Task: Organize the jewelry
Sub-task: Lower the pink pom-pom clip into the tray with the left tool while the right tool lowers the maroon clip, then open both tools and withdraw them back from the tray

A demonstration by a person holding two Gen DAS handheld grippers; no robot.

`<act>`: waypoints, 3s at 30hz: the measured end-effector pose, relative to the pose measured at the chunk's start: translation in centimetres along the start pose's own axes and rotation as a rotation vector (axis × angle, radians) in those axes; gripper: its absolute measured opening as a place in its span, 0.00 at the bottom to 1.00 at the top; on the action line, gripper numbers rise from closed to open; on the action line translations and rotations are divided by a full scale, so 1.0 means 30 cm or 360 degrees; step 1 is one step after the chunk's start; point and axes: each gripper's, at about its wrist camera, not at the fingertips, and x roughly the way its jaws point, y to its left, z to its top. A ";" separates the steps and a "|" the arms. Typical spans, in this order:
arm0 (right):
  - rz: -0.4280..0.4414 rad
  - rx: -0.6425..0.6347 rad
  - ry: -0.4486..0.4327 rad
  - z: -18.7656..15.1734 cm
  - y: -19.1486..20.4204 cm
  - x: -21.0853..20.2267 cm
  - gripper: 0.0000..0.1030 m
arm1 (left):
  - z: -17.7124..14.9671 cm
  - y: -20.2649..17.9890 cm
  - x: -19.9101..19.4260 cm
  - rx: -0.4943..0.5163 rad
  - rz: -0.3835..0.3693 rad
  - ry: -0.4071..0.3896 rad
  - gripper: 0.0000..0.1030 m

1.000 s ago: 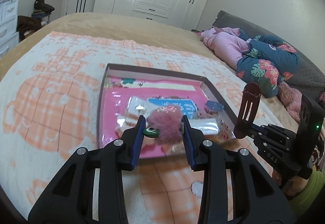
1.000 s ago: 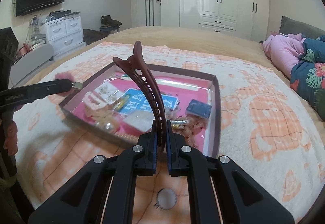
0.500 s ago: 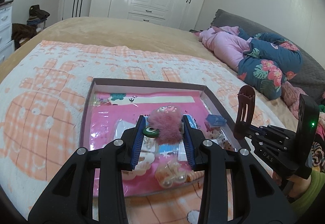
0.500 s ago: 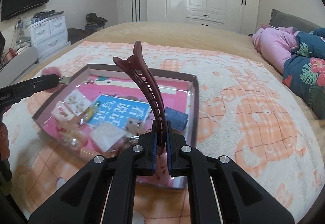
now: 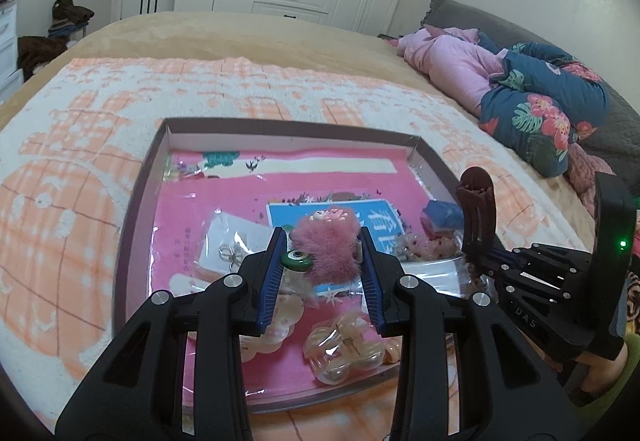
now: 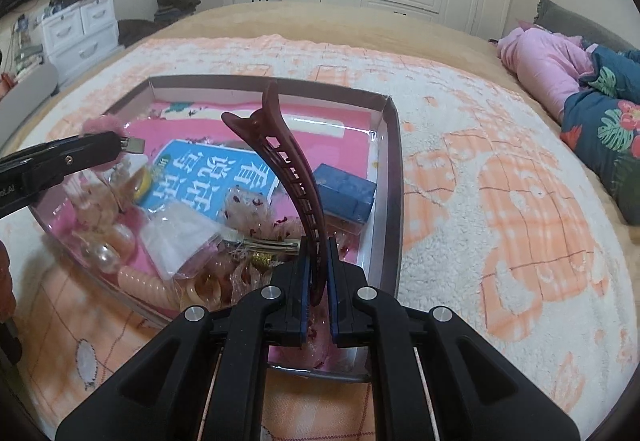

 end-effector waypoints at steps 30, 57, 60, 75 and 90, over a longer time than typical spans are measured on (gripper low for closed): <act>0.0080 0.0055 -0.0107 -0.068 0.011 -0.141 0.49 | -0.015 0.001 -0.047 -0.0010 0.0018 -0.0022 0.51; 0.0127 0.0082 -0.0502 -0.130 0.038 -0.429 0.91 | -0.088 -0.047 -0.375 -0.0035 0.0170 -0.0271 0.89; 0.0126 0.0086 -0.0520 -0.135 0.043 -0.449 0.91 | -0.105 -0.049 -0.399 -0.0025 0.0192 -0.0277 0.89; 0.0101 0.0086 -0.0610 -0.174 0.051 -0.507 0.93 | -0.191 -0.057 -0.470 -0.0009 0.0232 -0.0316 0.89; 0.0055 0.0098 -0.0682 -0.223 0.052 -0.537 0.94 | -0.222 -0.092 -0.492 0.0036 0.0325 -0.0381 0.89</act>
